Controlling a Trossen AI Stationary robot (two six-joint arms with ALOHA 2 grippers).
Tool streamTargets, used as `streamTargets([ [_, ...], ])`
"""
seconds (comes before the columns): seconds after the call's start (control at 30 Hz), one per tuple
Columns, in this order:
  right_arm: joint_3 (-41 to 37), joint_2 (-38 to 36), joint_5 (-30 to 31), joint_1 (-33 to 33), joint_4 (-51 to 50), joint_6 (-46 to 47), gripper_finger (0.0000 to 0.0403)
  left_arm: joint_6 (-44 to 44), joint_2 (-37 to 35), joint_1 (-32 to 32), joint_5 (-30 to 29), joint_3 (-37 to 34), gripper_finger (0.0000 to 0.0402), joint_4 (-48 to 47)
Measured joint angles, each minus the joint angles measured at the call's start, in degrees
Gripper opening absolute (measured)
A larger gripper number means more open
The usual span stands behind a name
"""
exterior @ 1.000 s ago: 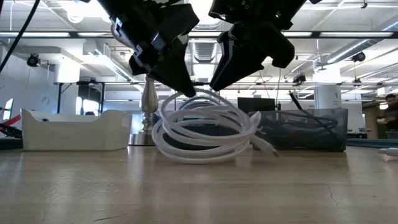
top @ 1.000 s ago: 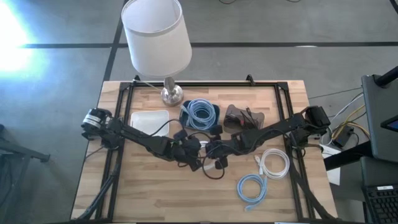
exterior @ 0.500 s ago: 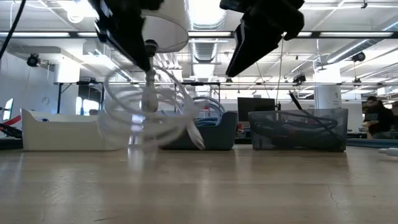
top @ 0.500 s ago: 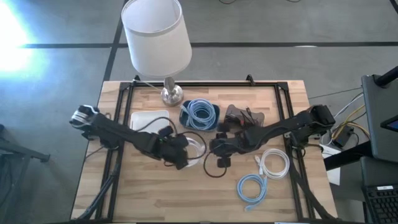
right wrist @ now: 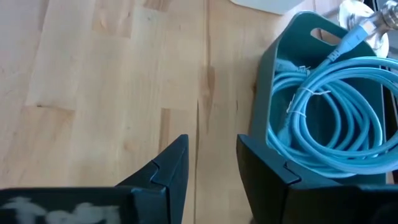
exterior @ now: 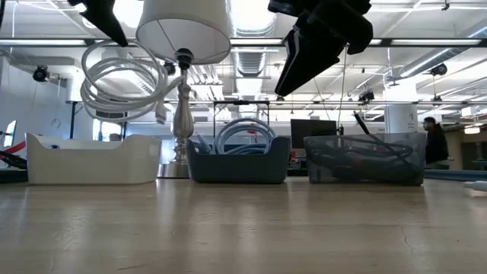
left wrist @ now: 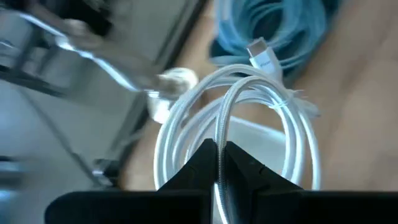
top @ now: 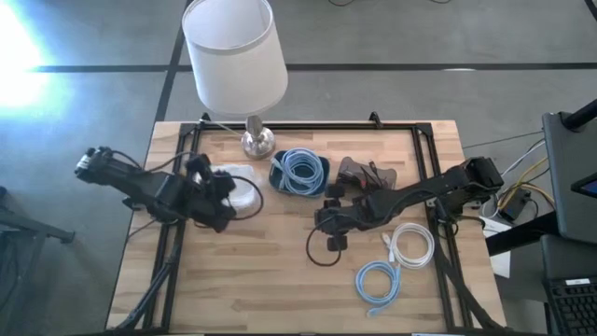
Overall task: Pick & Place USB Port
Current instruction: Put the left white charger cable into the white bin
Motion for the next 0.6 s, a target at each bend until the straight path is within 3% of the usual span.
streamTargets([
  [0.47, -0.1, 0.0, 0.0, 0.0, 1.3, 0.0, 0.0123, 4.4, -2.8, 0.9, -1.0, -10.0, 0.0023, -9.6],
  [0.6, -0.1, 0.1, 0.0, 0.0, 1.3, 0.0, 0.0125, -0.3, -3.0, 1.6, -1.4, -13.6, 0.0024, -9.5],
])
